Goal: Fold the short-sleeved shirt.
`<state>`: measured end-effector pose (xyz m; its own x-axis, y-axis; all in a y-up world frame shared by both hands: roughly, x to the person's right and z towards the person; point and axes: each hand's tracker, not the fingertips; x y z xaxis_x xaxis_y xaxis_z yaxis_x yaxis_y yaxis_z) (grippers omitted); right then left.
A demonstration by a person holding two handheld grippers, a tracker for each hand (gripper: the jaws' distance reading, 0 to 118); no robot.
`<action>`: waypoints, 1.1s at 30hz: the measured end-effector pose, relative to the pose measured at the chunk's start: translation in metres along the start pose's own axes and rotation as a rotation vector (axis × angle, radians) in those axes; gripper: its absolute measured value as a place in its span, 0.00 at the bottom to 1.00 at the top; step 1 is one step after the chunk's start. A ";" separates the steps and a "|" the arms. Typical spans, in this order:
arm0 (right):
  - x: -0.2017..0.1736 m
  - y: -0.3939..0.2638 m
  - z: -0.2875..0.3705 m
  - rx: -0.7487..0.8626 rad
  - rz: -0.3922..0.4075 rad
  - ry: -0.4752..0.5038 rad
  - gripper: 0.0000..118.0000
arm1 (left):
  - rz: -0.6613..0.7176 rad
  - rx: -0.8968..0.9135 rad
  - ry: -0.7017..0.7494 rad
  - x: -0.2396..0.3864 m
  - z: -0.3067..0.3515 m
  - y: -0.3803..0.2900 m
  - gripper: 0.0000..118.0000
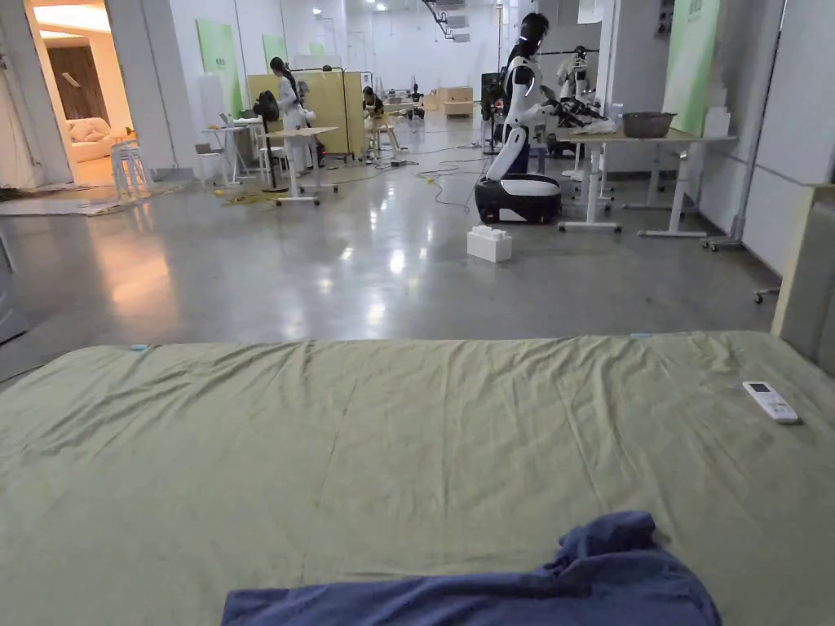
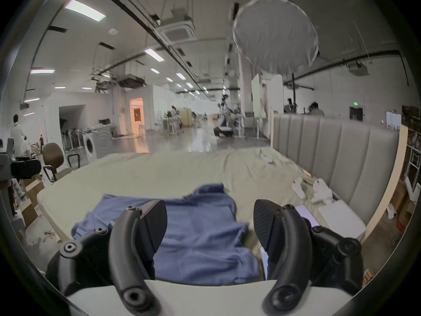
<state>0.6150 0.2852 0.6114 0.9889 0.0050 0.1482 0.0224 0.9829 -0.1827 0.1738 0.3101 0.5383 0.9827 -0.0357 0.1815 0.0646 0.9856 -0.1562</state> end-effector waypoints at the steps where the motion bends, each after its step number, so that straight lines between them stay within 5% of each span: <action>1: -0.005 0.004 0.004 0.006 -0.001 0.008 0.61 | 0.002 0.018 -0.016 0.006 0.007 0.001 0.67; 4: -0.016 0.009 0.006 0.021 -0.002 0.046 0.32 | -0.032 0.033 -0.044 0.015 0.017 0.005 0.45; 6: -0.021 0.009 0.005 0.019 0.001 0.063 0.10 | -0.095 0.023 -0.038 0.021 0.020 0.009 0.10; 9: -0.027 0.009 0.004 0.020 0.020 0.082 0.00 | -0.076 0.028 -0.044 0.020 0.022 0.013 0.01; 18: -0.036 0.008 0.000 0.007 0.040 0.121 0.00 | -0.047 -0.009 -0.104 0.021 0.010 0.014 0.00; 22: -0.029 -0.001 -0.009 -0.050 -0.091 0.165 0.00 | 0.018 -0.042 -0.131 0.012 -0.004 0.012 0.00; 24: -0.026 -0.003 -0.013 -0.018 -0.085 0.162 0.00 | 0.015 -0.058 -0.137 0.008 -0.014 0.010 0.00; 33: -0.015 -0.029 -0.037 -0.138 -0.104 0.131 0.00 | 0.149 -0.282 -0.113 -0.030 -0.142 -0.022 0.00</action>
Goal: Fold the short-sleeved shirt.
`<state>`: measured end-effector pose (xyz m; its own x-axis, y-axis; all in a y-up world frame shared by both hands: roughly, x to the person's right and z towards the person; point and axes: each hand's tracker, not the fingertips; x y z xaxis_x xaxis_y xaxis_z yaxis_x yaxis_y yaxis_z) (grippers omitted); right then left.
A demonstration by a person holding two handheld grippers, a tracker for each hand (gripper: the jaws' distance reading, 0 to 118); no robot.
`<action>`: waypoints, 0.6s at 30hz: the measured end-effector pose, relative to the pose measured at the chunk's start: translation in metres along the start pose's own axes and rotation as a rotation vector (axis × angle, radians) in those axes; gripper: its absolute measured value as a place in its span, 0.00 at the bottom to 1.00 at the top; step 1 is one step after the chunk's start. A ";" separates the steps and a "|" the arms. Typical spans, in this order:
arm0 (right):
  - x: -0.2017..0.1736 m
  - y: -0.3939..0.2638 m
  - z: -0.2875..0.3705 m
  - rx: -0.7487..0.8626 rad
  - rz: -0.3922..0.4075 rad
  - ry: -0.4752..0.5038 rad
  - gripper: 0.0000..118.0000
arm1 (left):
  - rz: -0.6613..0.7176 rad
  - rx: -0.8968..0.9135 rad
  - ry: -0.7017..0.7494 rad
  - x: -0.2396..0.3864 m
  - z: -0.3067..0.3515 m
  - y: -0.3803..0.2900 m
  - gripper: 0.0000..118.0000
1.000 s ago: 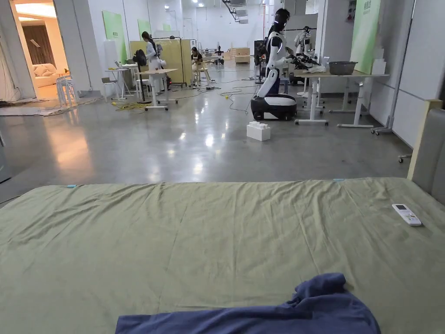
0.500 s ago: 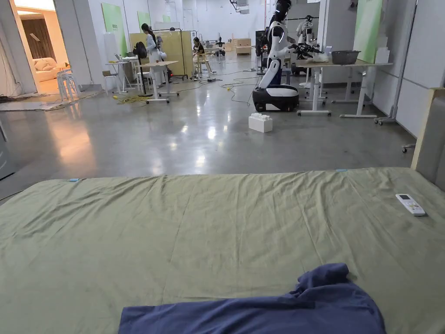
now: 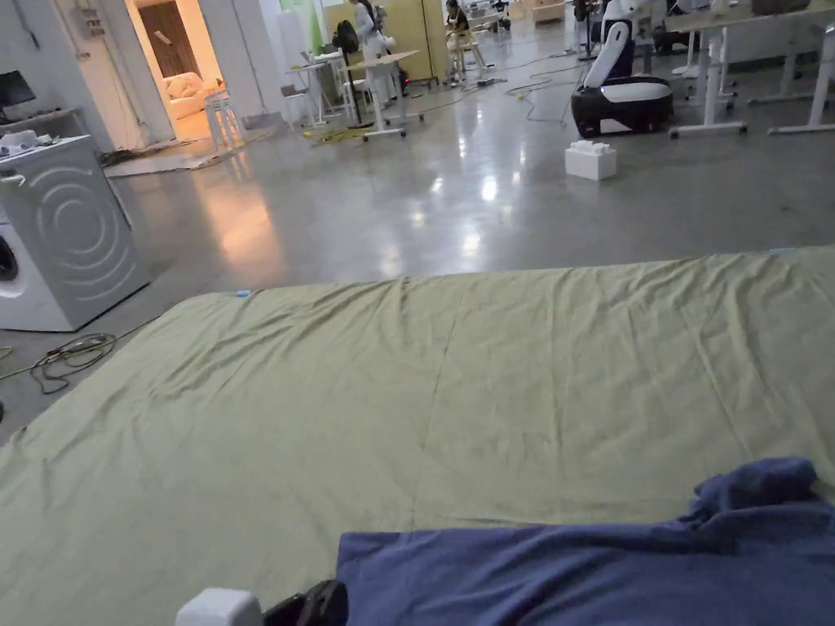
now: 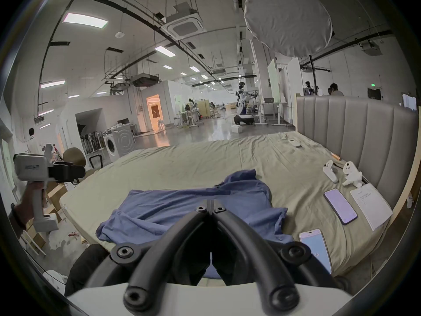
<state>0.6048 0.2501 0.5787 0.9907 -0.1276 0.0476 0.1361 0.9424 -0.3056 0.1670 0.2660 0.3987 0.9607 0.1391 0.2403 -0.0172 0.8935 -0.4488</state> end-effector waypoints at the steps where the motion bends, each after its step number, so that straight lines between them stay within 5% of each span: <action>1: 0.001 -0.002 -0.002 -0.012 -0.007 -0.007 0.00 | 0.025 -0.038 0.005 -0.010 -0.025 0.001 0.05; 4: 0.012 -0.012 -0.011 -0.060 -0.039 -0.022 0.00 | 0.052 -0.185 0.037 -0.043 -0.116 0.006 0.56; 5: 0.013 -0.014 -0.014 -0.078 -0.045 -0.034 0.00 | 0.069 -0.208 0.059 -0.054 -0.143 0.006 0.64; 16: 0.037 -0.039 -0.031 -0.219 -0.126 -0.142 0.00 | 0.151 -0.525 0.154 -0.108 -0.306 -0.008 0.59; 18: 0.038 -0.038 -0.034 -0.225 -0.113 -0.148 0.00 | 0.054 -0.533 0.185 -0.097 -0.310 -0.013 0.13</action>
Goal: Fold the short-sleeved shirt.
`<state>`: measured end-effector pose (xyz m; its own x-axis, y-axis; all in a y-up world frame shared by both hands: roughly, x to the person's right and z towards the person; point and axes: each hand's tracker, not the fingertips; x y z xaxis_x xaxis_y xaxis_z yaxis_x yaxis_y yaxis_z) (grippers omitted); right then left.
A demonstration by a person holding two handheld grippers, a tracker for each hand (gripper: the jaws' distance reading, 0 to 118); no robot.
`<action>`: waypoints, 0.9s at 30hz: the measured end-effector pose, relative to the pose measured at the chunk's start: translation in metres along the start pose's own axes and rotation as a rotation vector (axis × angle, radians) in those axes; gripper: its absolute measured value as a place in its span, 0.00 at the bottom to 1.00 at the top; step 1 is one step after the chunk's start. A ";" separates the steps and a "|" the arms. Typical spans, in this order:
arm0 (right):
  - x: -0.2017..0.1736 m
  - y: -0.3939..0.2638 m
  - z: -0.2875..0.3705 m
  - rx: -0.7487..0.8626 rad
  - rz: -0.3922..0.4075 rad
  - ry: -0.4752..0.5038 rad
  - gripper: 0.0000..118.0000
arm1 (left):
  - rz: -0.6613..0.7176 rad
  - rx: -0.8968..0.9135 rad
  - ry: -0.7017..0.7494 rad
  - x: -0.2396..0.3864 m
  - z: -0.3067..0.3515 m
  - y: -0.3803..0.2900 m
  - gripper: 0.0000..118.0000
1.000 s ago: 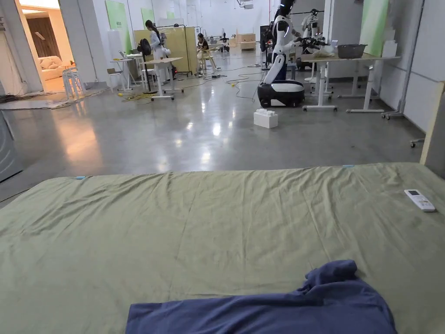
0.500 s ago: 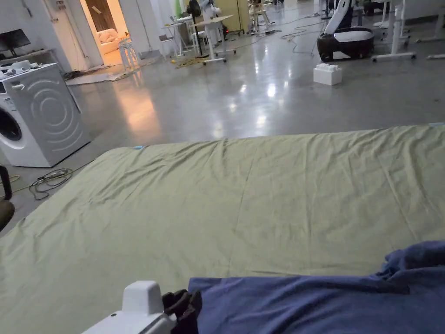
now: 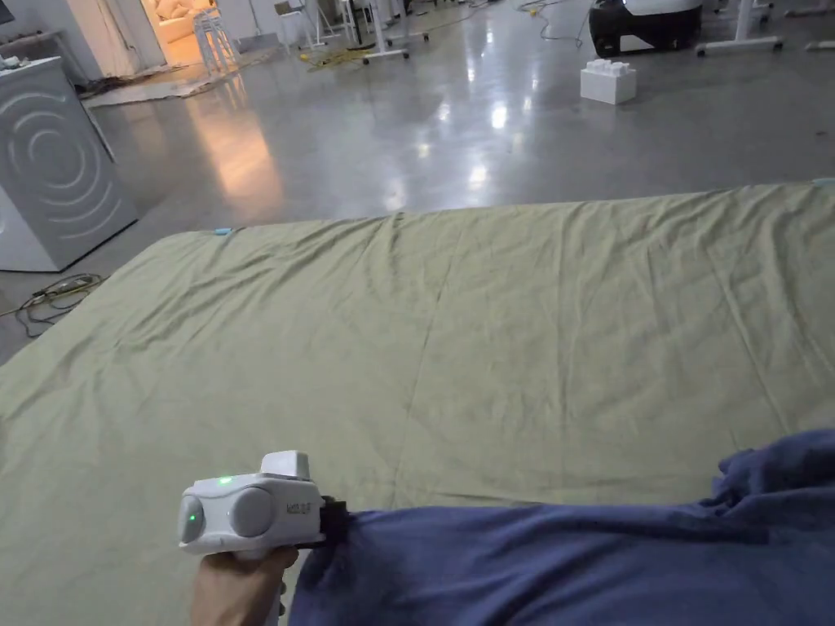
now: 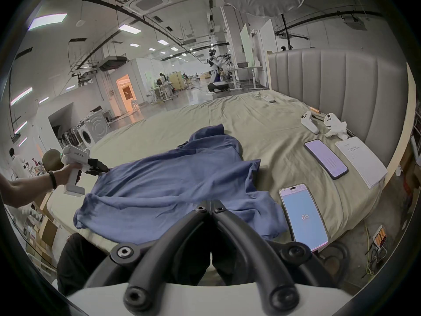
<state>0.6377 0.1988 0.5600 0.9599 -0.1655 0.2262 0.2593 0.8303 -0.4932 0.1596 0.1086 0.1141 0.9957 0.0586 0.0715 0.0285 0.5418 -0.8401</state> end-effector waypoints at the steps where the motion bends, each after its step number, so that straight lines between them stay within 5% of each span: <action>1: 0.000 0.001 -0.002 -0.003 0.007 -0.001 0.00 | -0.021 0.000 0.026 0.007 -0.003 -0.003 0.06; 9: 0.018 0.049 -0.060 -0.019 0.082 0.050 0.04 | -0.045 -0.066 0.035 0.015 -0.019 0.003 0.06; 10: 0.022 0.068 -0.079 -0.018 0.081 0.051 0.14 | -0.049 -0.071 0.032 0.015 -0.019 0.004 0.06; 12: 0.034 0.107 -0.124 -0.061 0.076 0.062 0.58 | -0.031 -0.082 0.018 0.016 -0.013 0.004 0.06; 14: 0.043 0.140 -0.176 -0.159 0.100 0.054 0.71 | -0.016 -0.091 0.014 0.016 -0.012 0.006 0.06; 19: 0.049 0.176 -0.302 -0.408 0.313 -0.042 0.71 | -0.072 -0.125 0.024 0.024 -0.008 0.009 0.06; 23: 0.068 0.172 -0.371 -0.535 0.265 -0.167 0.69 | -0.073 -0.141 0.023 0.024 -0.007 0.013 0.06; 25: 0.072 0.167 -0.386 -0.530 0.238 -0.130 0.67 | -0.078 -0.156 0.029 0.025 -0.009 0.017 0.06; 27: 0.068 0.159 -0.388 -0.545 0.211 -0.091 0.51 | -0.093 -0.165 0.043 0.029 -0.010 0.017 0.06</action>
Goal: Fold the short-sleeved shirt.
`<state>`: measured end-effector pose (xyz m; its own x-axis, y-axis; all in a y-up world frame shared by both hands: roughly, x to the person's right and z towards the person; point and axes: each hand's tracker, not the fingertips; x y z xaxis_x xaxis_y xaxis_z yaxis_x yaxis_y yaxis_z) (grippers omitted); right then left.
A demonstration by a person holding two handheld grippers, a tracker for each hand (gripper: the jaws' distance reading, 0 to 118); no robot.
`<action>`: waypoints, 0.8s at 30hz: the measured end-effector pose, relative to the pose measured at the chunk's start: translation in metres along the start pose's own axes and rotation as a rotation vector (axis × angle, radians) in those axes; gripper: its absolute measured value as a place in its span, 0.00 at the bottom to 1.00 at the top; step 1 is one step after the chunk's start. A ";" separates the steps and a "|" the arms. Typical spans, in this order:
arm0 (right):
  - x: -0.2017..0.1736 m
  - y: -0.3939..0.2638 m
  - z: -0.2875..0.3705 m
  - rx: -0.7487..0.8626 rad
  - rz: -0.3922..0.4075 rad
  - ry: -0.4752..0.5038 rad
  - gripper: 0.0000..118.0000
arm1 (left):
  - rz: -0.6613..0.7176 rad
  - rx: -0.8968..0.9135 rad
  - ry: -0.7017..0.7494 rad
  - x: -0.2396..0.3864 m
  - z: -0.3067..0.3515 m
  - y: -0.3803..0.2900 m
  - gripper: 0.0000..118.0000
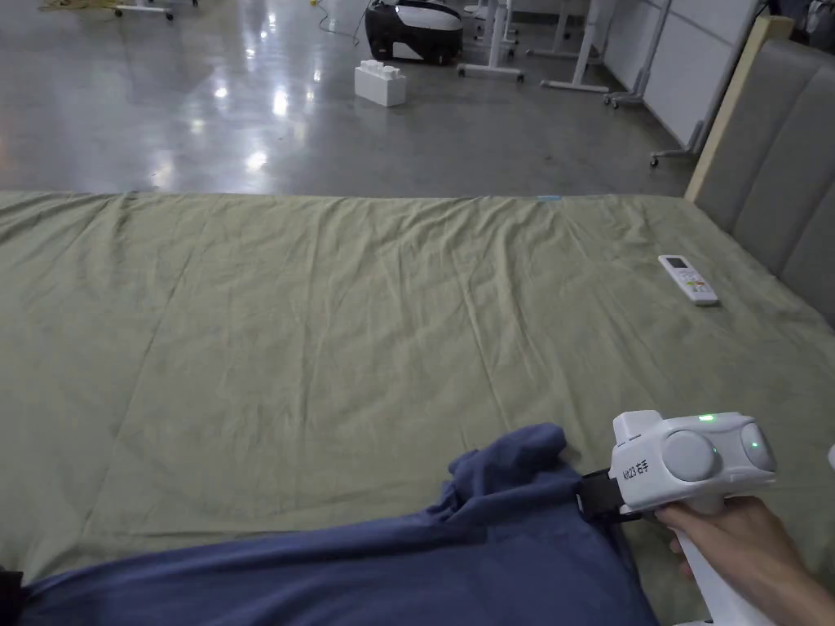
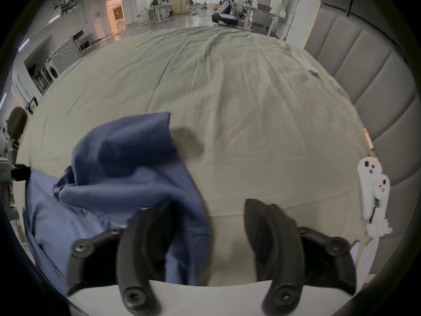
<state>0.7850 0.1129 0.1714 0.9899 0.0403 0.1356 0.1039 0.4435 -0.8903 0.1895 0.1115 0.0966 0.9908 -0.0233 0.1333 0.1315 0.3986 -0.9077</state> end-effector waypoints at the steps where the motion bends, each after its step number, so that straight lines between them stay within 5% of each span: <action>1: -0.007 -0.004 -0.001 0.008 0.040 -0.014 0.46 | -0.009 -0.004 0.008 0.001 -0.001 0.002 0.06; 3: -0.013 -0.003 0.001 0.027 0.136 -0.060 0.44 | -0.056 -0.008 0.016 0.003 0.000 0.002 0.06; 4: -0.015 -0.003 0.002 0.027 0.109 -0.046 0.37 | -0.059 -0.006 0.017 0.004 0.000 0.002 0.06; 6: -0.015 -0.001 0.001 0.011 0.062 0.017 0.05 | -0.028 0.004 0.013 0.000 0.000 0.001 0.06; 7: -0.016 -0.001 0.001 -0.001 0.036 0.054 0.02 | -0.020 0.010 0.008 -0.001 0.003 0.000 0.06; 9: -0.016 -0.003 0.008 0.021 0.050 0.025 0.02 | -0.020 0.080 -0.015 -0.005 0.018 -0.006 0.06; 14: -0.011 -0.040 0.108 0.280 -0.020 0.125 0.02 | -0.032 0.259 -0.171 -0.018 0.094 -0.042 0.06; 20: 0.001 -0.152 0.226 0.435 -0.080 0.124 0.02 | 0.011 0.415 -0.276 -0.056 0.190 -0.139 0.06; 24: 0.006 -0.232 0.248 0.414 -0.140 0.114 0.02 | 0.131 0.392 -0.347 -0.081 0.199 -0.206 0.06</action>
<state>0.7432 0.2325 0.4869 0.9759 -0.1339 0.1725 0.2129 0.7597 -0.6144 0.0756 0.2132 0.3522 0.9204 0.3278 0.2130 -0.0801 0.6914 -0.7180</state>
